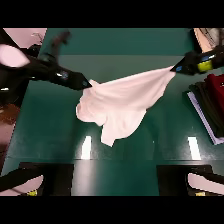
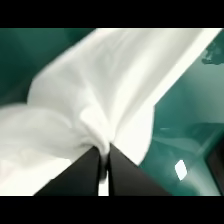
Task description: Fold the shirts.
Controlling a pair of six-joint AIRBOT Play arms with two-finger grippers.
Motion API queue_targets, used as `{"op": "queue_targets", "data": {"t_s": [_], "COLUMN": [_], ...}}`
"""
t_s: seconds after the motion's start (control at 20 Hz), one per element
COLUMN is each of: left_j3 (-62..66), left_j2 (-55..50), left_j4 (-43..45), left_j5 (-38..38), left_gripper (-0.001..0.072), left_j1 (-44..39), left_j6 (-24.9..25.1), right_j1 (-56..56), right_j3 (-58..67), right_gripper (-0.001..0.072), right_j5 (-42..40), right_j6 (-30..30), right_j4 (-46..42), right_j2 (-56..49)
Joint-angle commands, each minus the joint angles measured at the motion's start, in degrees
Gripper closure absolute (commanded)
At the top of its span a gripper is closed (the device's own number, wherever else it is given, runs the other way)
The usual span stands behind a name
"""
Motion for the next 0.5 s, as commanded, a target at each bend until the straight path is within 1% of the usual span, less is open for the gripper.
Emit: {"op": "queue_targets", "data": {"t_s": [0.0,0.05,0.1,0.2,0.3,0.45], "left_j3": [-2.6,-1.5,-0.6,2.0,4.9,5.1], "left_j2": [-10.0,-11.1,-11.4,-11.3,-10.8,-10.9], "left_j4": [1.3,1.3,1.4,2.9,5.3,5.2], "left_j5": [9.5,9.5,9.3,6.1,-0.7,-11.1], "left_gripper": [0.0507,0.0157,0.0002,0.0004,0.0004,0.0003], "left_j1": [0.2,0.7,1.7,4.3,8.5,13.7], "left_j6": [1.9,1.9,1.9,1.9,1.9,1.9], "right_j1": [0.0,0.0,-0.1,-0.8,-2.0,-4.0], "right_j3": [-3.8,-3.8,-3.8,-3.7,-3.0,-0.7], "right_gripper": [0.0692,0.0692,0.0692,0.0692,0.0692,0.0692], "right_j5": [-4.5,-4.5,-4.6,-5.4,-5.0,-2.9], "right_j6": [-0.9,-0.9,-0.9,-1.6,-2.0,-2.0], "right_j4": [0.2,0.2,0.2,0.2,0.1,0.1], "right_j2": [-7.7,-8.8,-9.4,-9.5,-9.5,-9.5]}}
